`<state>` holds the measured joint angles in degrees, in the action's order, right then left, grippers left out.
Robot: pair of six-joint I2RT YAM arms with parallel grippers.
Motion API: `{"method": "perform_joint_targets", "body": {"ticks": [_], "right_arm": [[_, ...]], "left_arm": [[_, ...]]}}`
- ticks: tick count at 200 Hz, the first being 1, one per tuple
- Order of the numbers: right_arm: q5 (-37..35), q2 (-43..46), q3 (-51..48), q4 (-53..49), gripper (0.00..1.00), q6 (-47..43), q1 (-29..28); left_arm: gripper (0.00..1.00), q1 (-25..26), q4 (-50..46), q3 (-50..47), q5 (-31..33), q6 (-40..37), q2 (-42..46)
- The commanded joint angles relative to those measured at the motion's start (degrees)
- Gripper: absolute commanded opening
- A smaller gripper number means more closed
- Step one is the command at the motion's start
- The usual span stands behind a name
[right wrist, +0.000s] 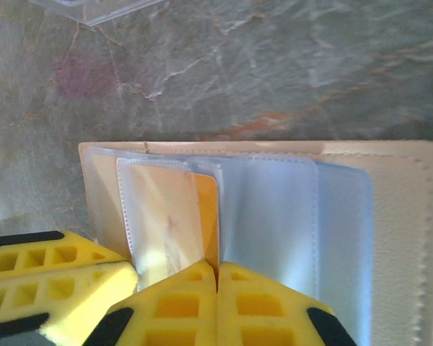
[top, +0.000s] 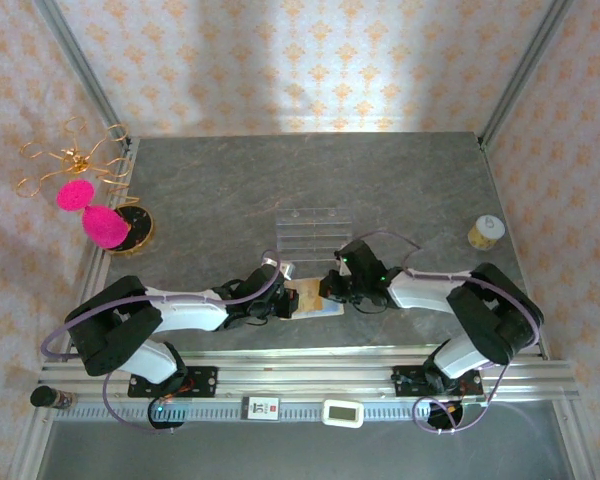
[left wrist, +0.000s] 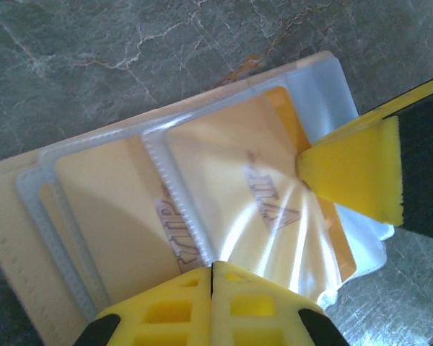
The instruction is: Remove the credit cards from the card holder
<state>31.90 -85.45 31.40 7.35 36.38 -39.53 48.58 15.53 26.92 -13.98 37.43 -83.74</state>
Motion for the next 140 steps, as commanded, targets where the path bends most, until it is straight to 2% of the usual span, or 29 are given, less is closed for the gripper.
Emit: {"method": "perform_joint_targets", "body": {"ticks": [1,41,81,111,117,128,140], "right_arm": [[-4.65,2.32,-2.26,-3.4,0.0,0.47,1.73],[-5.81,4.4,-3.33,-4.6,0.0,-0.75,1.83],[-2.06,4.38,-3.56,-1.36,0.0,-0.76,1.72],[-1.71,3.69,-2.66,-0.78,0.0,-1.2,1.31],[-1.59,3.49,-2.34,-0.83,0.03,-1.22,1.14],[-1.84,3.25,-1.74,-1.11,0.13,-1.16,0.97],[-1.98,3.52,-1.51,-1.03,0.17,-0.91,0.94]], "left_arm": [[0.0,-1.11,-3.23,-2.26,0.0,0.02,-1.15],[0.0,-1.8,-3.04,-3.01,-0.15,0.12,0.17],[0.0,-1.82,-2.83,-2.1,0.08,0.22,5.81],[0.31,-1.81,-1.52,0.15,0.4,-0.24,7.92],[0.35,-1.82,-1.58,0.75,0.47,-0.39,7.37],[0.38,-1.76,-1.92,1.86,0.64,-0.92,5.84],[0.38,-1.75,-2.48,3.0,0.7,-1.37,4.3]]}}
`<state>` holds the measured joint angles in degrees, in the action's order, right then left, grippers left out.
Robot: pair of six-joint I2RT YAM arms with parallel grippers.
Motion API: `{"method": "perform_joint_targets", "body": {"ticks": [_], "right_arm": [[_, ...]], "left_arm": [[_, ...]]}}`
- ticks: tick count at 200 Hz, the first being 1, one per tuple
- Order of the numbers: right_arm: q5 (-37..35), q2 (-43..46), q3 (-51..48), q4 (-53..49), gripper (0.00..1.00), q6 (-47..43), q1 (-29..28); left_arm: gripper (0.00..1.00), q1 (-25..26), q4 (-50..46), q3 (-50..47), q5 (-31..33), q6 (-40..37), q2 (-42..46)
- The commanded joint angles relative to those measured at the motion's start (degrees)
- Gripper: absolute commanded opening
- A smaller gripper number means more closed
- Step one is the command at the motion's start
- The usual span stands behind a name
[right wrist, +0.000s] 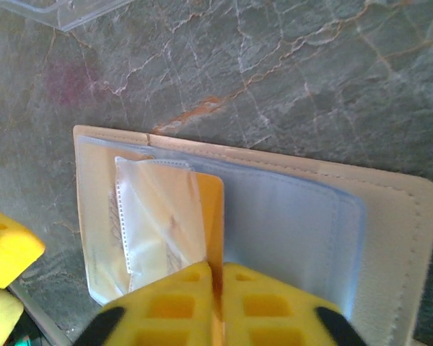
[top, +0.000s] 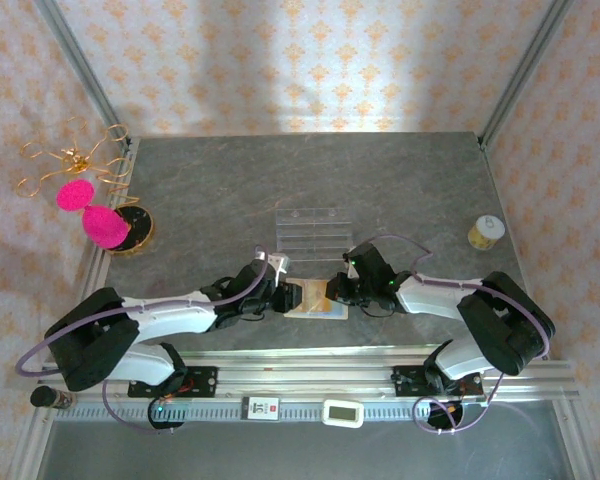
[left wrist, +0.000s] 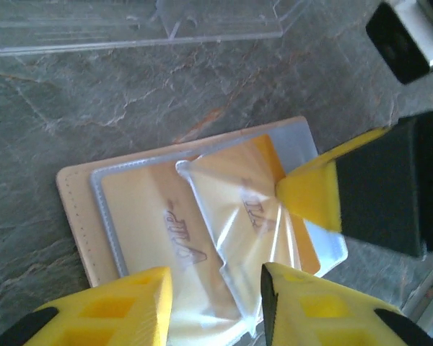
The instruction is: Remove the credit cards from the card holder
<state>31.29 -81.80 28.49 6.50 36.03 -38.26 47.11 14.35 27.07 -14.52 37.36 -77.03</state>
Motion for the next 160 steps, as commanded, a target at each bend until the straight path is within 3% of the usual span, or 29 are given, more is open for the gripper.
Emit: {"method": "perform_joint_targets", "body": {"ticks": [1,41,73,131,160], "right_arm": [[-1.43,-0.08,1.4,-0.18,0.17,-0.54,-0.33],[-0.38,0.06,1.29,1.26,0.26,0.96,-0.38],[-0.88,0.78,0.39,2.36,0.25,2.18,-0.41],[-2.37,1.59,-0.45,2.51,0.24,3.35,-0.41],[-1.53,1.89,-0.54,2.94,0.23,3.15,-0.41]], "left_arm": [[0.38,-0.28,-1.32,2.96,1.25,-1.31,-2.46],[0.46,0.34,-1.37,5.26,1.9,-1.66,-3.7],[0.47,1.48,-3.29,6.97,4.68,-3.2,-3.89],[0.44,3.82,-4.82,10.37,10.96,-6.88,-8.95],[0.35,3.85,-5.27,10.42,11.65,-7.07,-11.23]]}}
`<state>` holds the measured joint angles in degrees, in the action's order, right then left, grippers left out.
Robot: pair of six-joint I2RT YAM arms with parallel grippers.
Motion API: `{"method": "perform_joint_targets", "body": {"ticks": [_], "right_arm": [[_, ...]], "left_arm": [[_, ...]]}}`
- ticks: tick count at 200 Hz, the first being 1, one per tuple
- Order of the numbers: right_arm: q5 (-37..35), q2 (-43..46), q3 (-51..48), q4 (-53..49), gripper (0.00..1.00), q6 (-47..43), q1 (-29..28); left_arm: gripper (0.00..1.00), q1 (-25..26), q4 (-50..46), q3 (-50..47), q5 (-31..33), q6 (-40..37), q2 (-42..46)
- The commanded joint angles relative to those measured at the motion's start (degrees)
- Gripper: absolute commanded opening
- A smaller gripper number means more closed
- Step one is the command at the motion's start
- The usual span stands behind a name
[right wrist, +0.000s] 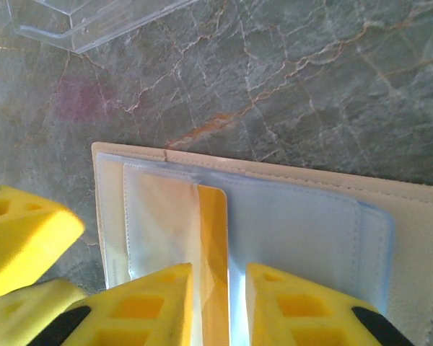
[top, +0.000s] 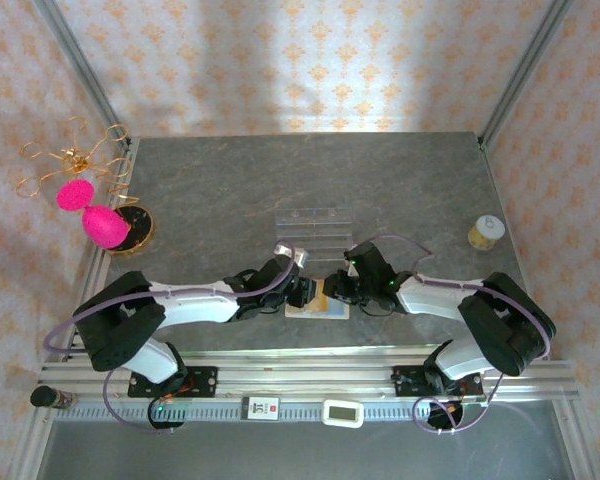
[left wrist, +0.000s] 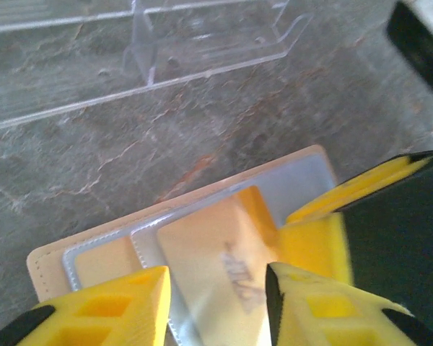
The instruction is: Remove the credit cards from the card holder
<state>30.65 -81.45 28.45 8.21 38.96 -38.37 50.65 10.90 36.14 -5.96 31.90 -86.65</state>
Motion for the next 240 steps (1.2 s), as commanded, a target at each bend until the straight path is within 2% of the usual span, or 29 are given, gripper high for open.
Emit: {"method": "perform_joint_targets", "body": {"ticks": [1,112,137,159,178,189,206,240], "right_arm": [[-0.88,1.5,-0.5,1.22,0.23,0.14,-0.3],[0.73,-1.94,-1.67,3.02,0.2,0.41,-0.33],[1.03,-2.66,-1.89,3.8,0.17,0.58,-0.35],[2.74,-3.42,-2.28,5.91,0.19,1.43,-0.32],[2.8,-3.47,-2.0,5.91,0.09,1.32,-0.39],[0.81,-2.54,-1.87,4.09,0.0,0.92,-0.39],[-3.61,-0.02,-2.07,0.15,0.0,0.05,-0.09],[-7.71,3.82,-3.57,-5.39,0.0,-1.07,1.23]], "left_arm": [[0.35,0.31,-1.79,1.28,3.11,-1.55,-1.65],[0.05,0.29,-0.17,-3.87,1.21,1.37,-5.52],[0.04,0.28,0.14,-4.57,0.89,3.25,-5.08],[0.04,0.32,0.25,-4.59,0.3,3.25,-5.11],[0.03,0.24,0.02,-4.54,0.4,3.2,-5.15],[0.03,0.32,-0.24,-4.49,0.58,3.17,-4.98],[0.01,0.27,-0.13,-5.01,0.68,3.42,-4.52],[0.0,0.32,0.36,-5.6,0.22,3.78,-3.99]]}}
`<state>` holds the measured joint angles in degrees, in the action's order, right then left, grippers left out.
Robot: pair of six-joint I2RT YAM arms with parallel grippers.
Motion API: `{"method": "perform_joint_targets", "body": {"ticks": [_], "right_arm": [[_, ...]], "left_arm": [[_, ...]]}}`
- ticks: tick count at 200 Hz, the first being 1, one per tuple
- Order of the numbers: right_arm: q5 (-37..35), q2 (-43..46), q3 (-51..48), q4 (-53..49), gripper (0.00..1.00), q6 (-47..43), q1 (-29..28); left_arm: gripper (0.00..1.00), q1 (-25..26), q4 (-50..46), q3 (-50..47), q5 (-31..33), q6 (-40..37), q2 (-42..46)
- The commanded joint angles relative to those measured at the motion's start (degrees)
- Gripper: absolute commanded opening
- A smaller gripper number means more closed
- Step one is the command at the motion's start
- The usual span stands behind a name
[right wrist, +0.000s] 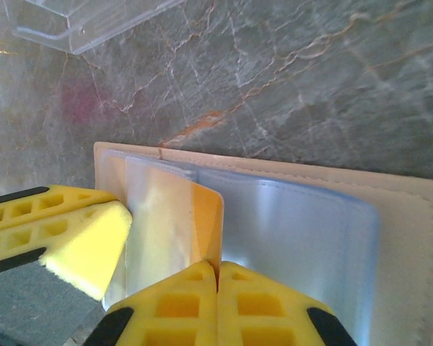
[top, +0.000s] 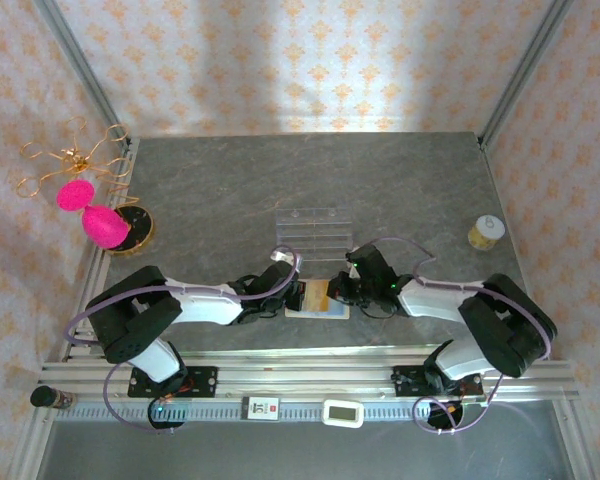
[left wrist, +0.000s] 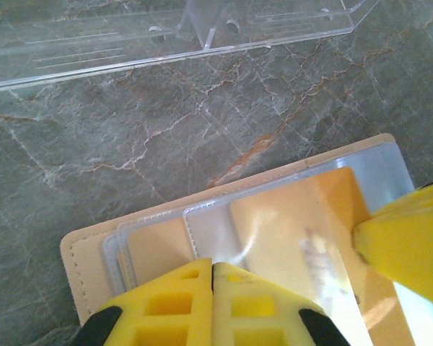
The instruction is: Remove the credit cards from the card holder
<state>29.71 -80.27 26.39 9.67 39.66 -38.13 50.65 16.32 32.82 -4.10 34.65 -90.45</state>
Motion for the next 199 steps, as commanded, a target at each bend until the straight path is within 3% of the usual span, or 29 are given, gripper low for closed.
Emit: {"method": "perform_joint_targets", "body": {"ticks": [1,41,105,128,160,187,199], "right_arm": [[-6.99,2.69,-1.52,-7.08,0.0,-1.86,1.02],[-11.82,8.47,-1.04,-13.36,0.0,-3.8,1.47],[-11.89,18.8,2.93,-14.2,0.0,-9.84,1.57],[-8.91,21.66,3.24,-10.19,0.0,-10.29,1.56],[-3.23,24.19,3.44,-2.59,0.0,-9.93,1.57],[-2.47,26.74,3.39,5.1,0.0,-7.45,1.57],[-2.46,27.63,2.81,9.53,0.0,-5.42,1.57]], "left_arm": [[0.0,0.28,-5.02,-2.3,-1.63,1.03,-0.17],[0.01,0.23,-4.78,-2.43,-1.85,1.28,1.51],[0.33,-0.59,-6.05,-2.0,0.18,0.91,14.47],[0.42,-1.32,-3.36,-3.94,0.68,0.9,20.74],[0.52,-4.27,2.92,-6.85,-4.05,0.92,27.18],[0.59,-5.74,11.39,-10.58,-4.89,1.91,32.44],[0.73,-5.7,18.69,-14.16,-4.03,3.83,35.1]]}}
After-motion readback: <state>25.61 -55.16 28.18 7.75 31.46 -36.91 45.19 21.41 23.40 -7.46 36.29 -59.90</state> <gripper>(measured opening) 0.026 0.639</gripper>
